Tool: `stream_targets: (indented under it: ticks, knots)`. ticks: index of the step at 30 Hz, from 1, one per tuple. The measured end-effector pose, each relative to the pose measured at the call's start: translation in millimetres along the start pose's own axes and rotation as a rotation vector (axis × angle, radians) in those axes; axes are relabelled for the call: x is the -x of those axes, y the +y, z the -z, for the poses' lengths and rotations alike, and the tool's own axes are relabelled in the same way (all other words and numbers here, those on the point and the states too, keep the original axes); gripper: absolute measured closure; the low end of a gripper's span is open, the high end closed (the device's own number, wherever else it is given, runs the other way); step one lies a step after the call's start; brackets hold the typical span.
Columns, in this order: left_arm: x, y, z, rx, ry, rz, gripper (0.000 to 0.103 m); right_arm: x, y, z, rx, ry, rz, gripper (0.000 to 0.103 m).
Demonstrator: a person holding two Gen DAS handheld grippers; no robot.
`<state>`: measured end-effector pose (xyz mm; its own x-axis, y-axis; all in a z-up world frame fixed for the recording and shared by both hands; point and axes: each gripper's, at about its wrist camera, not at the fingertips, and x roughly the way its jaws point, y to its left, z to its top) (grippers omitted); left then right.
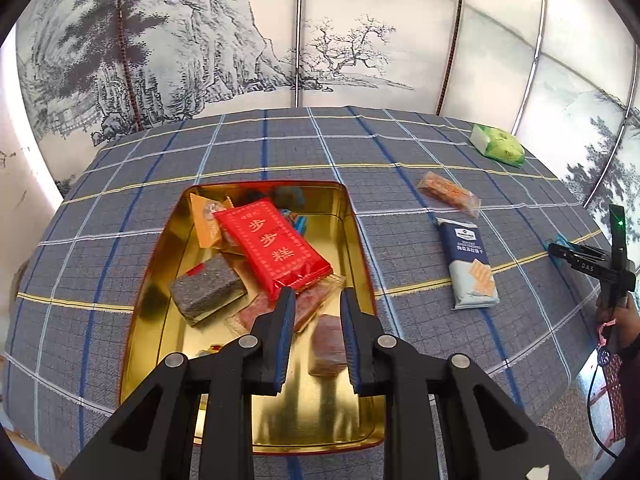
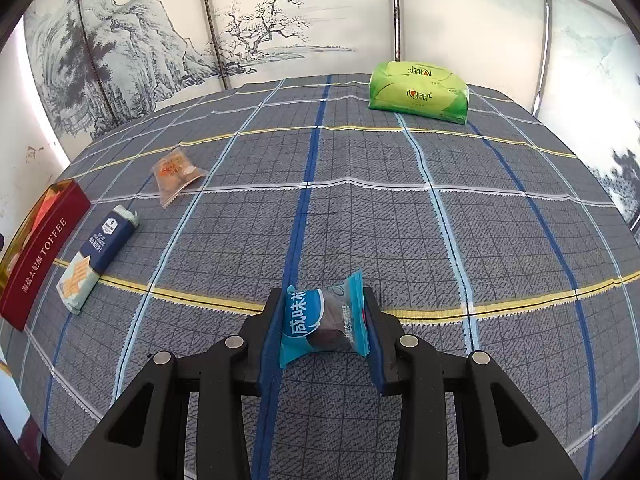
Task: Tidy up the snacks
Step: 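Carry the pink roll into the gold tin and open the left gripper, then carry the blue-wrapped candy toward the gold tin with the right gripper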
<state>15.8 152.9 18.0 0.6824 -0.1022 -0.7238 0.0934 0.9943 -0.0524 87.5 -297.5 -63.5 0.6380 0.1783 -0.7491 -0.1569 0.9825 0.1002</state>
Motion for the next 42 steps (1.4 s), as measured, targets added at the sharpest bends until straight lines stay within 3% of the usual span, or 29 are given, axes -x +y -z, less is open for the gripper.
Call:
stream_targets:
  ticks: [10,14,19,31,42]
  knots:
    - [-3,25,2,0.063,0.007,-0.029,0.083,0,1,0,0.001,0.0,0.002,0.066]
    - [4,28,4,0.063,-0.028,-0.08,0.081,0,1,0,0.0,0.001,0.004,0.066]
    - [17,32,6,0.07,-0.094,-0.133,0.051,2,4,2,-0.008,0.011,0.013,0.065]
    - [23,44,11,0.099,-0.109,-0.156,0.043,24,30,19,-0.033,0.017,-0.061,0.067]
    - [27,62,19,0.146,-0.12,-0.183,0.033,34,81,33,-0.008,0.027,-0.158,0.067]
